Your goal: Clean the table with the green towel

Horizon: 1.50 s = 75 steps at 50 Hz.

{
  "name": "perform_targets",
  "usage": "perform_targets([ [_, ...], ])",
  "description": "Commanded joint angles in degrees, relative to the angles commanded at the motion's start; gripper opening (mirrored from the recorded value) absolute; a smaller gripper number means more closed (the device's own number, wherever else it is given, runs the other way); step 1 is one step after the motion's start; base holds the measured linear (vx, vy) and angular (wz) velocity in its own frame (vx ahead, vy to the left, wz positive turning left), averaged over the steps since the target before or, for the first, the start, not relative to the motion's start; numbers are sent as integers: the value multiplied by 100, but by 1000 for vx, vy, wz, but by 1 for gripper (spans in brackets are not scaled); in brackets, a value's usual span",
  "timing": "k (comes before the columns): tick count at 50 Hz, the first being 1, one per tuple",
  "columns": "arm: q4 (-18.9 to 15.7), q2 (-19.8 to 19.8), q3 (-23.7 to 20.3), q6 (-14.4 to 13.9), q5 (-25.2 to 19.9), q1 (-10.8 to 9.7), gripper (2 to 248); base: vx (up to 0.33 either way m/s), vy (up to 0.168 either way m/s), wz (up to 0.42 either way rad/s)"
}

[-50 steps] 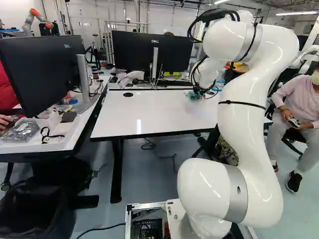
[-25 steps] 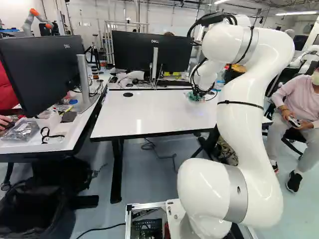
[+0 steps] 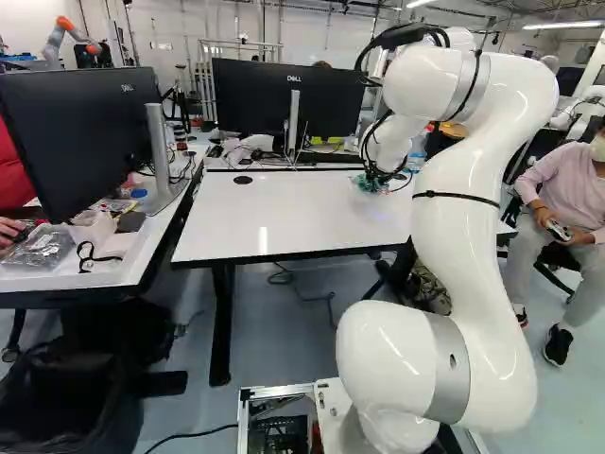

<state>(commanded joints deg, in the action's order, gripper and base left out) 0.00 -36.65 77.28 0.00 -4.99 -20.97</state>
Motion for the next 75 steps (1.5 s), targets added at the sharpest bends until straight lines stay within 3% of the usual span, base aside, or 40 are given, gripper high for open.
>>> perform_targets([
  [27, 0, -60, 83, 0, 105, -23, 58, 0, 0, 0],
  [42, 0, -396, 554, 0, 105, -100, 58, 0, 0, 0],
  [75, 0, -1210, 1725, 0, 105, 17, 58, 0, 0, 0],
])
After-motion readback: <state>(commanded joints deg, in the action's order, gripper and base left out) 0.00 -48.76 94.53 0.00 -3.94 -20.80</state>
